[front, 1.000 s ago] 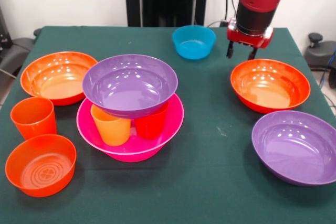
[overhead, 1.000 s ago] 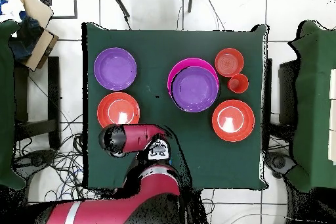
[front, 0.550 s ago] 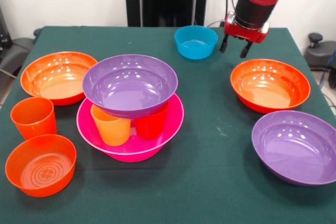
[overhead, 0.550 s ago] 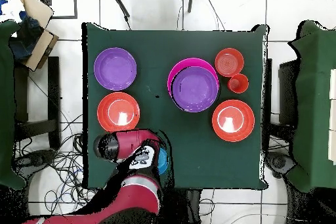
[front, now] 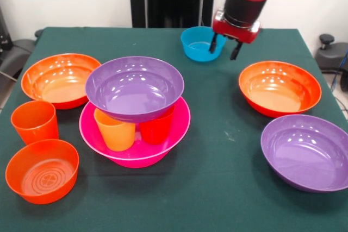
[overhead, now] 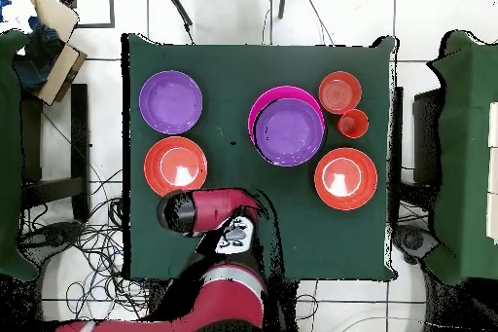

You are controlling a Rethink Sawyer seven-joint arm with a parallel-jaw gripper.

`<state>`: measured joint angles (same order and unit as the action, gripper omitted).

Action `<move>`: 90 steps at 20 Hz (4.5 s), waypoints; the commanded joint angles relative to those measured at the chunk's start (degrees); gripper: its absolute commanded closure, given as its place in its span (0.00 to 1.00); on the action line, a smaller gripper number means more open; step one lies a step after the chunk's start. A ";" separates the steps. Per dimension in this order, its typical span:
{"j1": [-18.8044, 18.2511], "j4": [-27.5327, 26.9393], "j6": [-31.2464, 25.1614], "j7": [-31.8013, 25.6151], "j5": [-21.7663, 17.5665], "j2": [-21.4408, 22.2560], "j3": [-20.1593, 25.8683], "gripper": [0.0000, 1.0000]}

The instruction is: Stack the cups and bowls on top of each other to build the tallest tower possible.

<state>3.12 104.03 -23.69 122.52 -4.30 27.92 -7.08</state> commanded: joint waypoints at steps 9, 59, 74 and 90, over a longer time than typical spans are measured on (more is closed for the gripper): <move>-5.33 5.10 -1.10 -0.44 -3.28 3.15 8.32 0.00; -6.80 10.45 11.96 4.00 -5.23 -0.51 9.76 0.00; -4.55 11.34 10.11 3.32 -6.08 1.45 3.62 0.00; -4.06 9.83 10.38 2.05 -6.98 1.17 1.20 0.00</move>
<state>-1.19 114.51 -9.65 122.52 -9.03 30.32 -9.46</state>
